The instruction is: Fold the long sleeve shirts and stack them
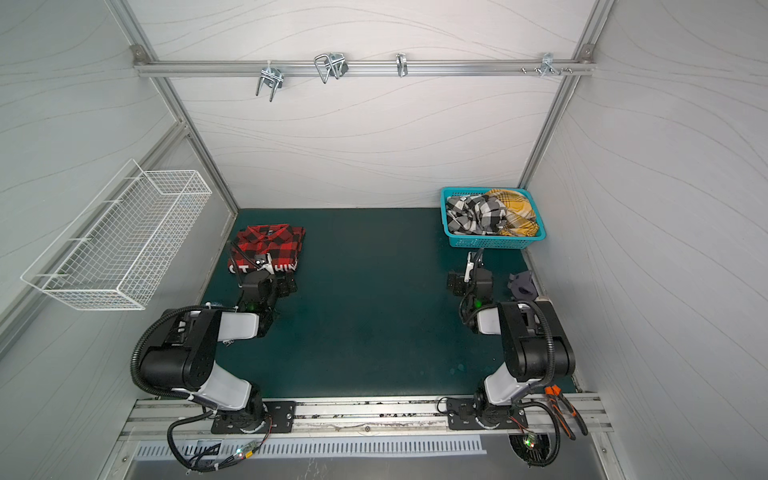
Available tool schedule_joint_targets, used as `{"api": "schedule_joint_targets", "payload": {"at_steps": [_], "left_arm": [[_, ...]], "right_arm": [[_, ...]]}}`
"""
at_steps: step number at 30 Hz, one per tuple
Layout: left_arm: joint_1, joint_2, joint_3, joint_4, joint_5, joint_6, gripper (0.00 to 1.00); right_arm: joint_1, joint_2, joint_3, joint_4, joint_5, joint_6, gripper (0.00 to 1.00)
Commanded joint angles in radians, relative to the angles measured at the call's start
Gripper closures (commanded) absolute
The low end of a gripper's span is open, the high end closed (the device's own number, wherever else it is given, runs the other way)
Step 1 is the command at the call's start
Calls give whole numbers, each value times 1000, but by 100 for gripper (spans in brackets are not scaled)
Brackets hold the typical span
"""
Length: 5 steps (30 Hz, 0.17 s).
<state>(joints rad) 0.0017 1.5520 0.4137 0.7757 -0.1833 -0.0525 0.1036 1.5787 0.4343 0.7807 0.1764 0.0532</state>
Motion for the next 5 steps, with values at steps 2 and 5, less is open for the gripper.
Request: {"api": "schedule_joint_targets", "payload": {"at_steps": [2, 5], "left_arm": [[4, 10, 31, 30, 9, 16, 1], [6, 2, 21, 40, 15, 16, 1]], "right_arm": [[-1, 21, 49, -37, -21, -22, 1], [13, -10, 2, 21, -18, -40, 1]]}}
